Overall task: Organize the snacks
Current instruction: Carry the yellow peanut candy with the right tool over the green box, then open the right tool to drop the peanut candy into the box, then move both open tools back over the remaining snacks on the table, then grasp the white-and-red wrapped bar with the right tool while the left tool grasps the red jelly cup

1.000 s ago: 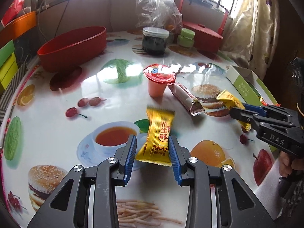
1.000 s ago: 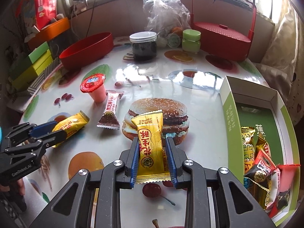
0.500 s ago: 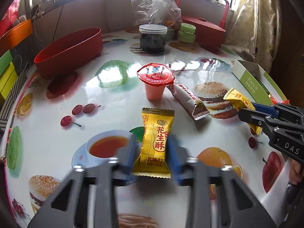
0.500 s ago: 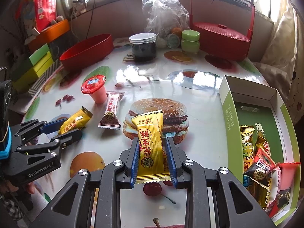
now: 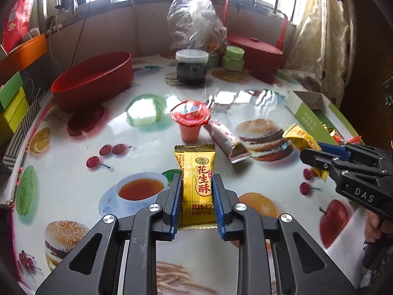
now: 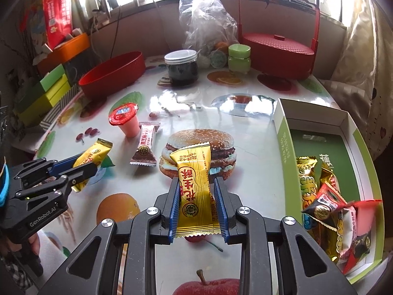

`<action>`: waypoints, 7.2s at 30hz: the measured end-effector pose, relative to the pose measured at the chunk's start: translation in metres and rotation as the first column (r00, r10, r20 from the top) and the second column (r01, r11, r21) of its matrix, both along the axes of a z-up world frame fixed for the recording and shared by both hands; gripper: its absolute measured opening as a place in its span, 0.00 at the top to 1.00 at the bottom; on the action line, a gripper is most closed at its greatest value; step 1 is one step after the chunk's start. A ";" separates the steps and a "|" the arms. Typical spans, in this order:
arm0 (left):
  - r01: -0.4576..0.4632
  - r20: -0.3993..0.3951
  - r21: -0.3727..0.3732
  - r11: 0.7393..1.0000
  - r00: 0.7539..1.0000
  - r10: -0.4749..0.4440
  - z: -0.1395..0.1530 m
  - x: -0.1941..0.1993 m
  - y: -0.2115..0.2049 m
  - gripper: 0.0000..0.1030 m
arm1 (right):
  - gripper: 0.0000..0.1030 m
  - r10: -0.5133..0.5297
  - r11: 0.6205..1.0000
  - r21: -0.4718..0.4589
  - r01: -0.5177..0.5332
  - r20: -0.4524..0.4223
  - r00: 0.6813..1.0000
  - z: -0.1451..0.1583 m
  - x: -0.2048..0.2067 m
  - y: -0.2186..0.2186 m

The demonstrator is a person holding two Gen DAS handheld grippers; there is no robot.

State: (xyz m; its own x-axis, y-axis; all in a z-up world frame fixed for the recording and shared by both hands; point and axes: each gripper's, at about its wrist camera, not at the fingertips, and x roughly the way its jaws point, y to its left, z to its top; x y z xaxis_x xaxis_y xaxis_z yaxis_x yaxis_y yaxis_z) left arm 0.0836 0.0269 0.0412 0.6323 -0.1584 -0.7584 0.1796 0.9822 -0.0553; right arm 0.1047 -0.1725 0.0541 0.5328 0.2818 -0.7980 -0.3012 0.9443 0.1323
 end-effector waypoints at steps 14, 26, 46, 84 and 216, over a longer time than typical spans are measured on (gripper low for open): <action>0.064 0.062 -0.024 0.998 0.996 -0.063 0.032 -0.009 -0.036 0.76 | 0.75 -0.082 0.997 0.011 0.081 0.049 0.995 0.023 -0.018 -0.034; 0.173 0.084 -0.049 0.984 0.982 -0.168 0.044 -0.002 -0.091 0.76 | 0.75 -0.184 0.983 0.000 0.184 0.079 0.980 0.035 -0.029 -0.079; 0.279 0.053 -0.078 0.957 0.960 -0.276 0.036 0.013 -0.164 0.76 | 0.75 -0.309 0.950 -0.012 0.311 0.073 0.948 0.030 -0.038 -0.145; 0.322 -0.034 -0.095 0.942 0.945 -0.326 0.004 0.033 -0.222 0.75 | 0.73 -0.362 0.931 -0.035 0.364 0.052 0.931 0.002 -0.020 -0.177; -0.094 -0.038 -0.205 0.974 0.995 0.088 -0.001 0.066 0.027 0.39 | 0.76 0.050 0.993 -0.105 -0.054 -0.035 0.998 -0.033 0.051 0.062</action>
State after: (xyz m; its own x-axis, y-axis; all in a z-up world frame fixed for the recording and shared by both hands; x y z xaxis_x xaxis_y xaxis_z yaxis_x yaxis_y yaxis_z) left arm 0.1493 0.0536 0.0397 0.6297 -0.2563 -0.7334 0.0855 0.9611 -0.2625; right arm 0.1555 -0.1103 0.0214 0.4930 0.2215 -0.8413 -0.3476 0.9367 0.0429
